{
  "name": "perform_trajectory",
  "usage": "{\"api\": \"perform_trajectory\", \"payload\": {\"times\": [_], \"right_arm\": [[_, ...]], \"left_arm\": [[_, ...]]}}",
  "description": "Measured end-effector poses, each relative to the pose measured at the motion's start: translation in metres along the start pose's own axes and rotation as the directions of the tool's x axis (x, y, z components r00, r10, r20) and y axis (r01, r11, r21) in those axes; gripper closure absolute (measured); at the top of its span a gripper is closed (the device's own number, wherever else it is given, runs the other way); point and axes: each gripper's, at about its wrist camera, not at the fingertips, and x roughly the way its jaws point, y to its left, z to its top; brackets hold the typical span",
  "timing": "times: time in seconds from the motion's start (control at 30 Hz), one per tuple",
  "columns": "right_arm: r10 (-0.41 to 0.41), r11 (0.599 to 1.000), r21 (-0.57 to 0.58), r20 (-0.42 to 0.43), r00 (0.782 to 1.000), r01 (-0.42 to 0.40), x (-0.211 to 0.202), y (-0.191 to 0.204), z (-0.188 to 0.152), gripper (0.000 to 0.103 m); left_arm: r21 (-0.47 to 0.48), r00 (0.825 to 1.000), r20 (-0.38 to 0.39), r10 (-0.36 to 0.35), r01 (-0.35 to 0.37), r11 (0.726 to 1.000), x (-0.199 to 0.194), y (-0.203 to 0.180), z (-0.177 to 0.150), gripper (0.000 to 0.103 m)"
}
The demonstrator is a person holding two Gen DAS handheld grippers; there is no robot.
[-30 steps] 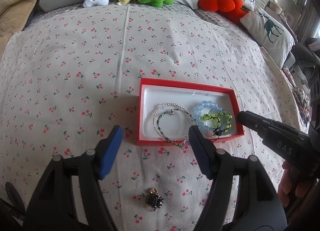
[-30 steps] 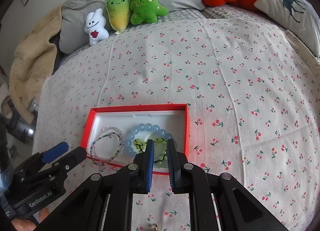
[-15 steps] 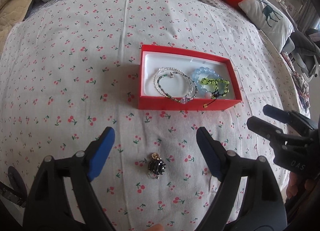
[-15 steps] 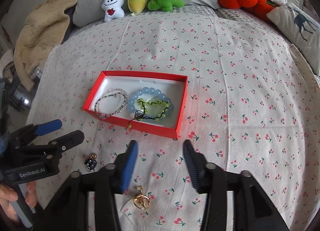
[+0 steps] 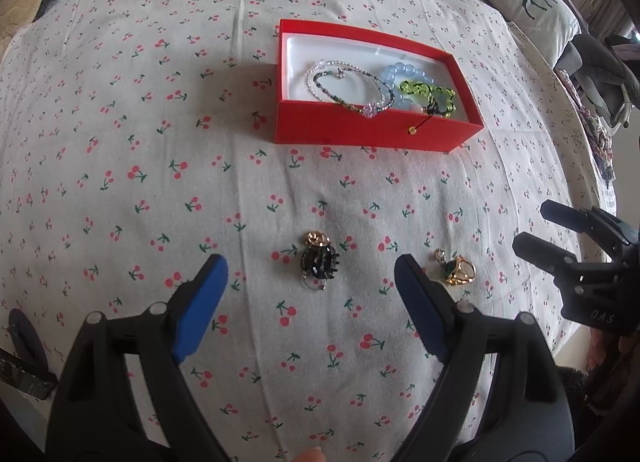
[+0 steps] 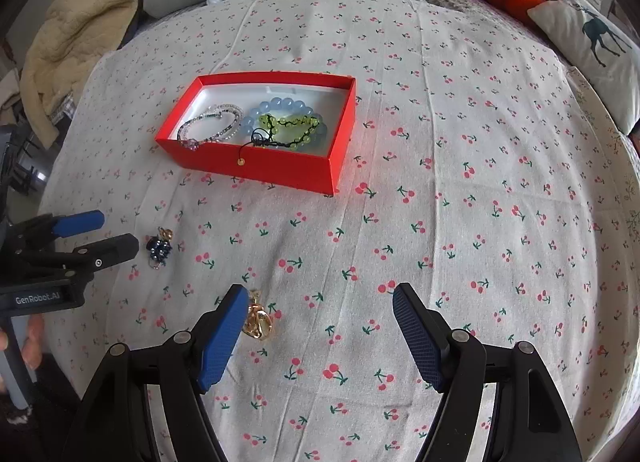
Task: Organize jewelry
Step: 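Grasp the black ring with the left tool, then grasp the gold pendant with the right tool while the left tool holds the black ring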
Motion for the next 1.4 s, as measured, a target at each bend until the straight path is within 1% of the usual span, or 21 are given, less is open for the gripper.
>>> {"api": "perform_trajectory", "payload": {"times": [0.13,0.23,0.37,0.4,0.47,0.53,0.57,0.63,0.73,0.83,0.9,1.0,1.1,1.27,1.4], "right_arm": [[0.011,1.0,0.008,-0.033,0.999,-0.011,0.004,-0.001,-0.01,0.027],[0.026,1.0,0.02,-0.067,0.997,-0.025,0.011,-0.002,-0.015,0.027],[0.029,0.999,0.042,-0.101,0.995,-0.024,0.019,-0.005,-0.019,0.027],[0.025,0.999,0.046,-0.104,0.994,-0.02,0.02,-0.005,-0.019,0.027],[0.022,0.998,0.054,-0.112,0.994,-0.016,0.022,-0.006,-0.019,0.027],[0.031,0.998,0.063,-0.121,0.992,-0.024,0.025,-0.006,-0.019,0.027],[0.038,0.997,0.068,-0.126,0.991,-0.029,0.026,-0.006,-0.019,0.027],[0.048,0.997,0.073,-0.138,0.989,-0.038,0.029,-0.004,-0.019,0.027],[0.052,0.996,0.074,-0.151,0.987,-0.041,0.033,-0.002,-0.018,0.027],[0.052,0.996,0.073,-0.153,0.987,-0.041,0.034,0.0,-0.017,0.027],[0.054,0.996,0.074,-0.154,0.987,-0.043,0.034,0.001,-0.016,0.027],[0.053,0.996,0.072,-0.157,0.986,-0.042,0.036,0.004,-0.015,0.027],[0.052,0.997,0.071,-0.161,0.986,-0.041,0.037,0.006,-0.014,0.027],[0.052,0.997,0.069,-0.165,0.985,-0.041,0.038,0.006,-0.015,0.027],[0.052,0.997,0.07,-0.164,0.985,-0.041,0.038,0.006,-0.015,0.027]], "left_arm": [[-0.032,0.998,-0.043,-0.049,0.048,0.998,0.007,0.006,-0.008,0.018],[-0.061,0.995,-0.058,-0.081,0.077,0.995,0.01,0.012,-0.012,0.018],[-0.068,0.995,-0.057,-0.077,0.073,0.995,0.011,0.014,-0.015,0.019],[-0.067,0.996,-0.057,-0.075,0.071,0.995,0.011,0.014,-0.015,0.021],[-0.07,0.995,-0.061,-0.079,0.075,0.995,0.013,0.013,-0.014,0.026],[-0.073,0.994,-0.069,-0.088,0.083,0.994,0.017,0.012,-0.013,0.037],[-0.073,0.993,-0.074,-0.092,0.086,0.994,0.019,0.011,-0.013,0.04],[-0.07,0.992,-0.079,-0.096,0.091,0.993,0.022,0.01,-0.012,0.055],[-0.063,0.993,-0.074,-0.097,0.092,0.994,0.026,0.006,-0.01,0.061],[-0.051,0.994,-0.064,-0.083,0.08,0.995,0.029,0.003,-0.007,0.067],[-0.033,0.996,-0.057,-0.062,0.061,0.998,0.031,0.0,-0.005,0.069],[0.005,0.999,-0.046,-0.029,0.029,1.0,0.034,-0.006,-0.003,0.076],[0.036,0.999,-0.044,-0.001,0.003,0.999,0.039,-0.013,-0.001,0.079],[0.077,0.999,-0.032,0.042,-0.039,0.996,0.041,-0.021,0.001,0.08],[0.103,0.998,-0.025,0.054,-0.052,0.993,0.039,-0.025,0.0,0.081]]}}
